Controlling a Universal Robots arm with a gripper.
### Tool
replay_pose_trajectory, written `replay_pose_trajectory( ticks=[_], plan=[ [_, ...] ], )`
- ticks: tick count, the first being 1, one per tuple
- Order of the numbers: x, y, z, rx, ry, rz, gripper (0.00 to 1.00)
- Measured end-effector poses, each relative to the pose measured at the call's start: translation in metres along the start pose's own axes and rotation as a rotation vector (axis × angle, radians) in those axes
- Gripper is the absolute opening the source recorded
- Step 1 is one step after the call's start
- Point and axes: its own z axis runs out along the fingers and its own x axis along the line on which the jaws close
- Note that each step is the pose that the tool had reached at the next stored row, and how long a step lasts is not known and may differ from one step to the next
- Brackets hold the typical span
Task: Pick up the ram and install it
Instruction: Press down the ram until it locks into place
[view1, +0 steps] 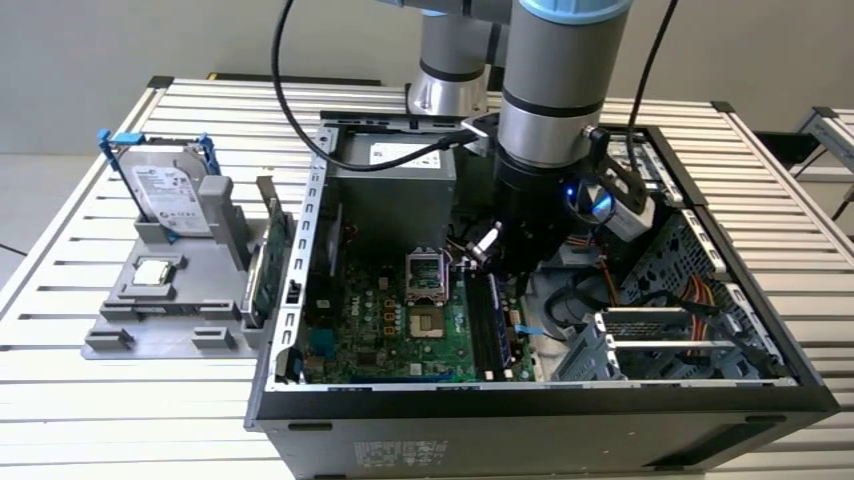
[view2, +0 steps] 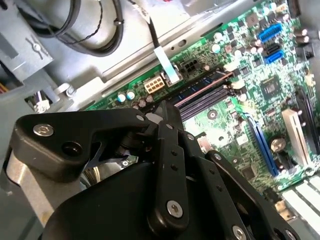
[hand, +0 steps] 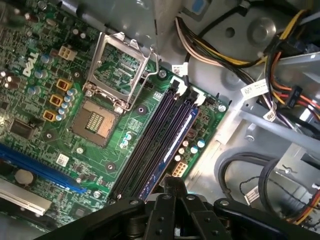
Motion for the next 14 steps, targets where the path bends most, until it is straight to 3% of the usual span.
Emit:
replay_pose_trajectory(
  ticks=[3, 7, 14],
  plan=[
    [0.0000, 0.0001, 0.0003, -0.0039, -0.0053, -0.034, 0.00],
    [0.0001, 0.0001, 0.0003, -0.0108, -0.0026, -0.070, 0.00],
    [-0.0001, 0.0002, 0.0011, -0.0181, -0.0111, -0.150, 0.00]
  ],
)
